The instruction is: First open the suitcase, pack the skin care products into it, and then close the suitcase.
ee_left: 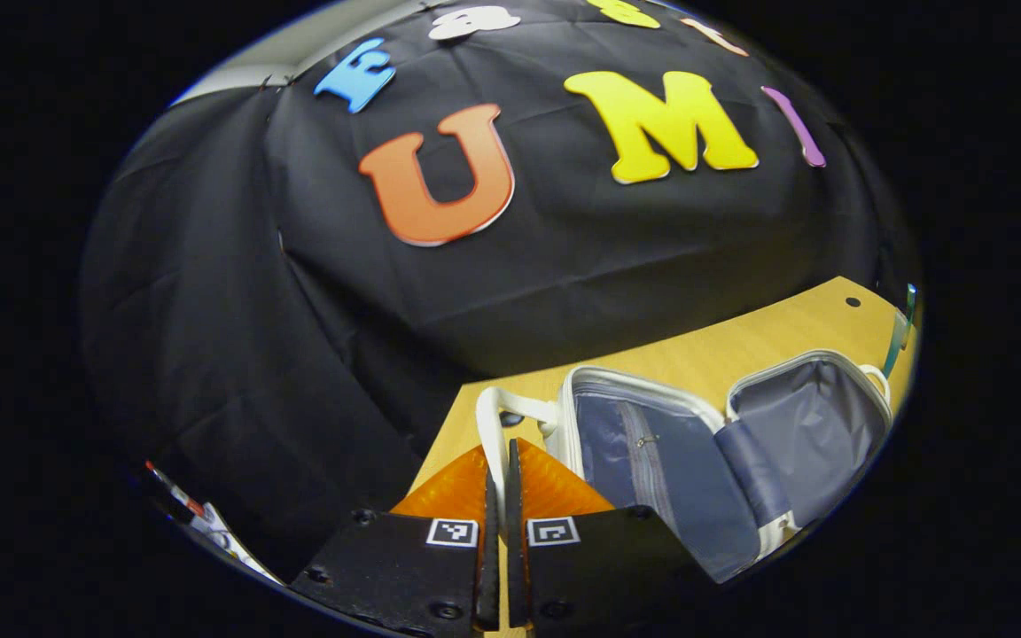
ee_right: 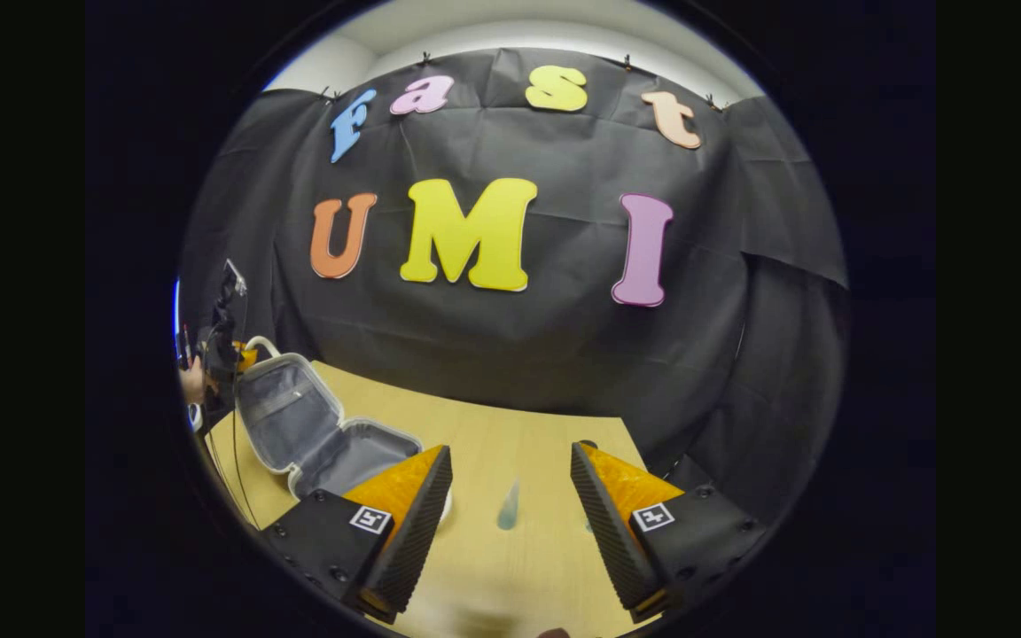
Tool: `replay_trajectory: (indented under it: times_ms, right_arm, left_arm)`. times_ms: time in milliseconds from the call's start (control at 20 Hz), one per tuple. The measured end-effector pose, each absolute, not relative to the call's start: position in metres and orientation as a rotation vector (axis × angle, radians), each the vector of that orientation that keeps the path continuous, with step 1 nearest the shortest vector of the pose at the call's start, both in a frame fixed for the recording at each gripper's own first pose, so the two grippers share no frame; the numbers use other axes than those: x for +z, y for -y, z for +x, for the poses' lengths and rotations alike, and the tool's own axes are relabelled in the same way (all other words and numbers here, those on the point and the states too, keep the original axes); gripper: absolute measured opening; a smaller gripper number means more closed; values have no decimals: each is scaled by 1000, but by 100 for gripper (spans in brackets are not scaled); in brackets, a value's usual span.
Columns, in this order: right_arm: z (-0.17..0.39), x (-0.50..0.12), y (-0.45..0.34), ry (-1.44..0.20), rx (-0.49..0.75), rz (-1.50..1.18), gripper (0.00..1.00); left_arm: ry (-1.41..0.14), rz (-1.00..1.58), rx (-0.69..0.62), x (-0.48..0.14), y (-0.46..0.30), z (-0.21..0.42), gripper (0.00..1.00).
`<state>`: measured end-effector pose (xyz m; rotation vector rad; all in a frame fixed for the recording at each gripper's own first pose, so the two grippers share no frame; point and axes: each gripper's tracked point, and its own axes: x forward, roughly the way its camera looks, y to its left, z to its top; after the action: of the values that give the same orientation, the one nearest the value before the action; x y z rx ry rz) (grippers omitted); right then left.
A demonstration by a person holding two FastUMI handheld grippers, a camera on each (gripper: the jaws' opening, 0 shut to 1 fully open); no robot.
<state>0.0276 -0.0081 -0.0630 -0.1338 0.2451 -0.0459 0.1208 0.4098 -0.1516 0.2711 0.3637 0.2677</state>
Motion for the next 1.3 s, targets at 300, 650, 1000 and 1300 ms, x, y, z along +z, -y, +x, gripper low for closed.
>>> replay_trajectory:
  times_ms: [300,650,1000,1300]
  right_arm:
    - [28,-79,7,-303,-83,-155,80]
    - [25,-81,0,-314,-84,-121,79]
    - [27,-78,6,-280,-44,-64,80]
    - [14,-93,48,-283,-64,-4,80]
  left_arm:
    - [-584,-13,270,-243,-437,130,13]
    - [-628,-48,284,-256,-449,118,17]
    - [-458,-17,242,-155,-351,94,100]
    - [-322,-14,142,-91,-182,73,99]
